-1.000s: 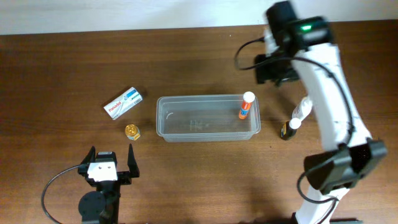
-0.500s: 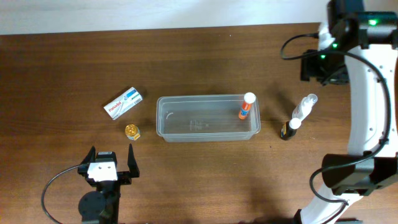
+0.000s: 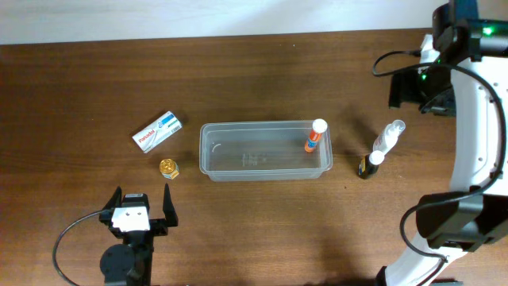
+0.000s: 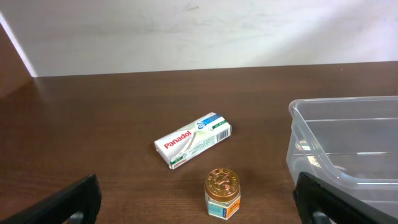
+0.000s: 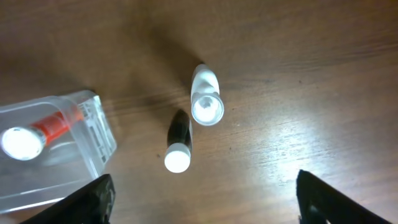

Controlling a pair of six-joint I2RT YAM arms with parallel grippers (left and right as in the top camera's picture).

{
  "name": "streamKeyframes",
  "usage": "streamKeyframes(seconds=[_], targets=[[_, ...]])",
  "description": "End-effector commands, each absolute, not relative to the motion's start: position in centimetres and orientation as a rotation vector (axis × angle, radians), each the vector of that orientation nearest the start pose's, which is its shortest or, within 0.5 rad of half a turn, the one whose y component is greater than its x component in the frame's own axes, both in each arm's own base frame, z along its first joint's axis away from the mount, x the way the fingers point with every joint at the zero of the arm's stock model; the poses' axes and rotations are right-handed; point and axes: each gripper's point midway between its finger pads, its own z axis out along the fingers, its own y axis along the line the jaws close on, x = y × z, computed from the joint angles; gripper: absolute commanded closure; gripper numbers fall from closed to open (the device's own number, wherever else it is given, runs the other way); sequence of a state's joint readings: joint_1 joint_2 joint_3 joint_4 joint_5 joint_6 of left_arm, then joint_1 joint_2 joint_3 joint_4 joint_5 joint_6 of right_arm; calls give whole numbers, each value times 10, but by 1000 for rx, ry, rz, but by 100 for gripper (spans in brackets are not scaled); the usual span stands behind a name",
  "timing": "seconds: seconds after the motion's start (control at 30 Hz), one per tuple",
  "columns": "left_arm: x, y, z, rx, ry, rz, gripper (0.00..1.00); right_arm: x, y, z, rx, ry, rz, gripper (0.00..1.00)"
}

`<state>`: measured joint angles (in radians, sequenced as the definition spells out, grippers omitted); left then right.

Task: Pack container
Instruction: 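Move the right gripper back over the white spray bottle, then lower the right gripper and grasp the white spray bottle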

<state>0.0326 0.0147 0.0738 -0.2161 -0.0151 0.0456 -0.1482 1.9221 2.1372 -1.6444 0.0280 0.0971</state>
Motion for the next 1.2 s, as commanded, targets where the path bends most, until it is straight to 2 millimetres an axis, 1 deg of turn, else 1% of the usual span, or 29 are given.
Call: streamKeyframes(seconds=[0.0, 0.07, 0.27, 0.33, 0.47, 0.6, 0.7, 0.83, 0.97, 1.03, 1.1, 1.17], targets=[[240, 13, 152, 5, 1727, 92, 1, 364, -61, 214, 381, 3013, -52, 3], [240, 13, 152, 5, 1727, 92, 0, 365, -62, 203, 406, 3025, -50, 1], [240, 13, 152, 5, 1727, 92, 1, 368, -62, 174, 409, 3047, -50, 1], [240, 13, 152, 5, 1727, 92, 1, 368, -62, 166, 450, 3046, -49, 1], [240, 13, 152, 5, 1727, 92, 1, 369, -62, 154, 557, 3032, -45, 1], [240, 13, 152, 5, 1727, 92, 1, 370, -62, 147, 624, 3018, -43, 2], [240, 13, 152, 5, 1727, 92, 1, 370, -62, 142, 619, 3021, -44, 2], [240, 13, 152, 5, 1727, 92, 1, 369, -63, 132, 519, 3050, -58, 1], [240, 13, 152, 5, 1727, 92, 1, 368, -63, 122, 515, 3054, -57, 2], [240, 13, 152, 5, 1727, 92, 1, 370, -63, 120, 512, 3050, -57, 1], [240, 13, 152, 5, 1727, 92, 1, 372, -64, 120, 464, 3048, -58, 0], [240, 13, 152, 5, 1727, 92, 1, 374, -64, 120, 427, 3044, -60, 1]])
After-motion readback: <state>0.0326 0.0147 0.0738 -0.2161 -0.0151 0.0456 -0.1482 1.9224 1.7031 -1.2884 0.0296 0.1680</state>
